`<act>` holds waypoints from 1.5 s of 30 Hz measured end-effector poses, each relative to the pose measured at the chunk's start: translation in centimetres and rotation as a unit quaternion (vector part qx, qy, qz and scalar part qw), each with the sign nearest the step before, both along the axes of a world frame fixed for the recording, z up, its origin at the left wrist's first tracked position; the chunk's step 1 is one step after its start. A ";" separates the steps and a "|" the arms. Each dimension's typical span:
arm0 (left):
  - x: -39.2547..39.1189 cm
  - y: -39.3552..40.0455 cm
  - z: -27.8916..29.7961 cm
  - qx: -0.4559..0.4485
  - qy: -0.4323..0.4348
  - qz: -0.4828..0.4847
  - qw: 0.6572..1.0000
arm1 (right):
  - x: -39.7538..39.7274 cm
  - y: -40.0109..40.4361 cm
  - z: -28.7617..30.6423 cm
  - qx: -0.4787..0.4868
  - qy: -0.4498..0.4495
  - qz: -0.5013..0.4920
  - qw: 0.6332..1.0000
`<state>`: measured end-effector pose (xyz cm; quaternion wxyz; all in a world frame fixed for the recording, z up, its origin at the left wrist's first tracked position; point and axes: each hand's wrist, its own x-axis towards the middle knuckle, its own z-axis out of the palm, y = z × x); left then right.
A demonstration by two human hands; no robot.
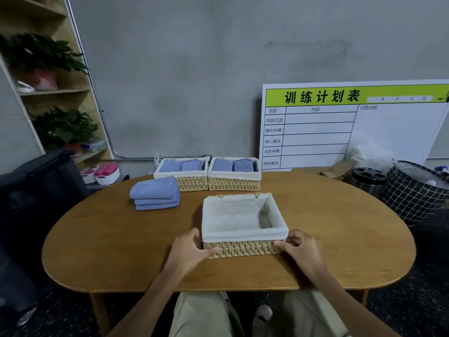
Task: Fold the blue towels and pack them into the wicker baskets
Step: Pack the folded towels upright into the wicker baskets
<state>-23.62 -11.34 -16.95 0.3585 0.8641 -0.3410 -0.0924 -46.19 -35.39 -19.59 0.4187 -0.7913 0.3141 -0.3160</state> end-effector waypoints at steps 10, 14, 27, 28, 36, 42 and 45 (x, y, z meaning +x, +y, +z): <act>16.7 1.7 7.6 -0.043 -0.022 0.096 0.994 | 4.8 -10.4 4.9 0.011 -0.091 0.026 0.995; 20.7 -0.5 5.4 -0.133 0.277 0.241 0.921 | 10.5 -12.2 4.1 0.017 -0.056 0.037 0.998; 23.4 -4.5 2.3 -0.283 0.406 0.321 0.807 | 14.0 -12.8 1.6 0.025 -0.040 0.030 0.998; 23.3 -4.7 2.2 -0.298 0.409 0.325 0.799 | 13.9 -12.9 1.6 0.027 -0.037 0.033 0.998; 22.4 -5.3 1.7 -0.361 0.372 0.350 0.780 | 13.7 -14.3 1.6 0.062 -0.057 0.049 0.995; 21.2 -4.9 1.4 -0.395 0.309 0.364 0.785 | 14.3 -13.5 3.3 0.060 -0.069 0.043 0.995; 20.1 -4.6 0.5 -0.358 0.171 0.384 0.834 | 14.5 -13.1 3.7 0.057 -0.071 0.045 0.995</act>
